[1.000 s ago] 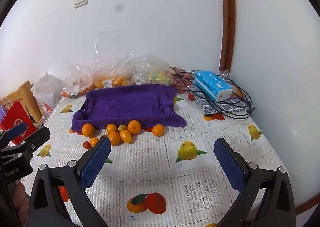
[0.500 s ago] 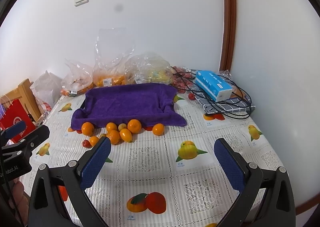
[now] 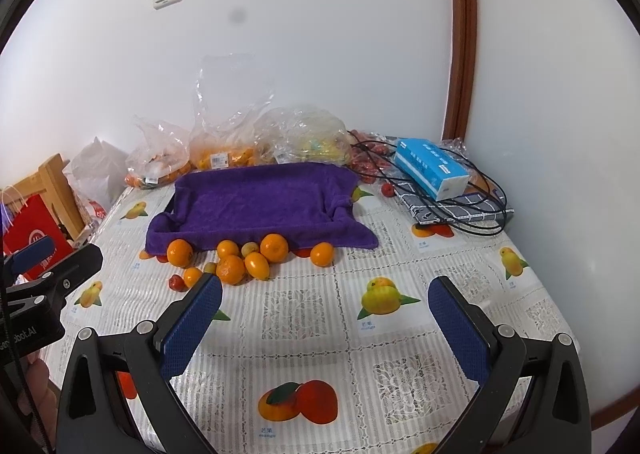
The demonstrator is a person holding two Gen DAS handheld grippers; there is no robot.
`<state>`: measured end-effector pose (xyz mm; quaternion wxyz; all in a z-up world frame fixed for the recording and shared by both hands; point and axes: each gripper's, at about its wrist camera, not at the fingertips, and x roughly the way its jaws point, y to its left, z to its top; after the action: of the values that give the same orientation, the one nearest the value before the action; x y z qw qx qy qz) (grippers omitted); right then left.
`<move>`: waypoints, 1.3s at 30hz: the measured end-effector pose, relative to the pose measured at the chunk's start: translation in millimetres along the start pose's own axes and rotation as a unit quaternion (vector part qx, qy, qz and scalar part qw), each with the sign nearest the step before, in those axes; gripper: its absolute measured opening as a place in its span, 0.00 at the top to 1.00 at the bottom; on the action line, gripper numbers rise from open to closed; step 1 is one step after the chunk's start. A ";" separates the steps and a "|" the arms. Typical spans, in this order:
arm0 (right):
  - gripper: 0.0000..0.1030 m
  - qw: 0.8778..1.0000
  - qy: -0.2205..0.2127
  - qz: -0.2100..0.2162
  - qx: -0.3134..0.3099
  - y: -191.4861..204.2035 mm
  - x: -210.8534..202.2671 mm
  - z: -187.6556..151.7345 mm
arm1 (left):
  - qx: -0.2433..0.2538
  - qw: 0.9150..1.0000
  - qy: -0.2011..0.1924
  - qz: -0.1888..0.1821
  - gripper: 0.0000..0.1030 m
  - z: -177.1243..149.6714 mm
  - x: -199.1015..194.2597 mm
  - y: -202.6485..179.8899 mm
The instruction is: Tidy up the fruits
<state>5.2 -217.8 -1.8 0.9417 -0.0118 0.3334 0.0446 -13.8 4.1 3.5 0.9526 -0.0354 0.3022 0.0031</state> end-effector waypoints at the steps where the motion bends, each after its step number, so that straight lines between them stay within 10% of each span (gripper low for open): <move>1: 0.01 1.000 0.000 -0.002 0.000 0.2 0.2 0.5 | 0.000 1.000 0.001 0.000 0.01 0.1 0.5 -0.3; 39: 0.01 1.000 0.018 0.014 -0.007 -1.0 30.5 -7.9 | -0.001 1.000 0.002 0.022 0.01 -6.6 37.0 20.5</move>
<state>24.0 -216.8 -27.2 0.9347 -0.0144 0.3502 0.0594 12.2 23.5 -24.5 0.9516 -0.0297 0.3051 0.0247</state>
